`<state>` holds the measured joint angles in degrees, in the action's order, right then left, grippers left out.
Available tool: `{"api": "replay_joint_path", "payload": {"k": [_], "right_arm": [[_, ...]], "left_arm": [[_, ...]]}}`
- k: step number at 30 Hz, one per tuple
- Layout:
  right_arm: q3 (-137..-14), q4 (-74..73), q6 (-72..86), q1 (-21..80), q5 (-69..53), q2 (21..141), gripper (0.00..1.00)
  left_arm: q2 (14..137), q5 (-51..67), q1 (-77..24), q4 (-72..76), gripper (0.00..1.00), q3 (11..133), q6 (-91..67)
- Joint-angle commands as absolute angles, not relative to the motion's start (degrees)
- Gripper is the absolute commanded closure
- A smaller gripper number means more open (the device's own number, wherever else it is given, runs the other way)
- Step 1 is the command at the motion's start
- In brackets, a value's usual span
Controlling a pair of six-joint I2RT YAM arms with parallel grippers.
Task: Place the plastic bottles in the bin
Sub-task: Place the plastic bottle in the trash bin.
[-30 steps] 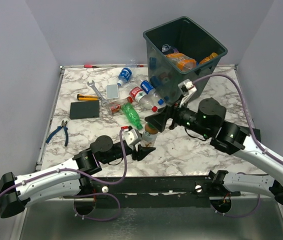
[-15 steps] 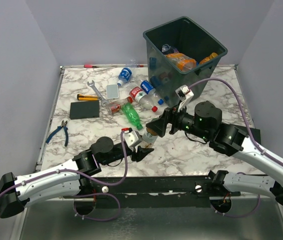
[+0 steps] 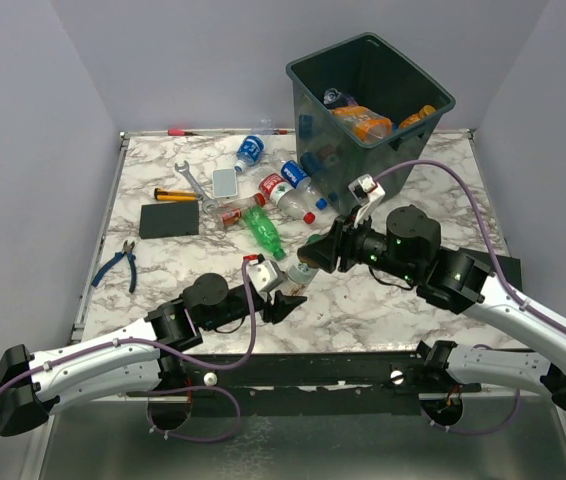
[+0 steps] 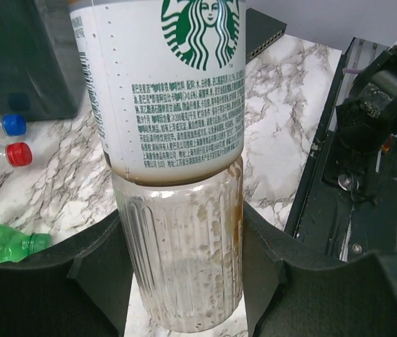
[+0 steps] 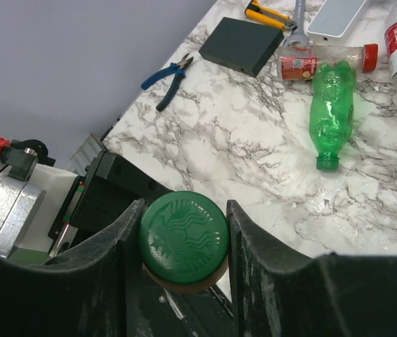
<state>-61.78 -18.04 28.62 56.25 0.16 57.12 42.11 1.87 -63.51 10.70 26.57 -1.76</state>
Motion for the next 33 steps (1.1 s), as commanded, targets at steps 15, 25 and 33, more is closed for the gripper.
{"api": "replay_joint_path", "payload": {"k": [15,25,33], "right_arm": [[-62.01,-21.49,29.28,56.43,6.94,54.21,0.99],[-85.50,-25.21,9.77,56.43,29.36,56.69,0.99],[-100.77,-5.96,-9.47,50.55,42.20,72.58,0.99]], "left_arm": [[37.81,-14.07,-64.68,15.69,0.01,26.30,-0.45],[26.37,-35.98,-65.56,20.46,0.01,22.36,4.70],[27.98,-37.10,-65.61,19.94,0.01,22.65,4.93]]}}
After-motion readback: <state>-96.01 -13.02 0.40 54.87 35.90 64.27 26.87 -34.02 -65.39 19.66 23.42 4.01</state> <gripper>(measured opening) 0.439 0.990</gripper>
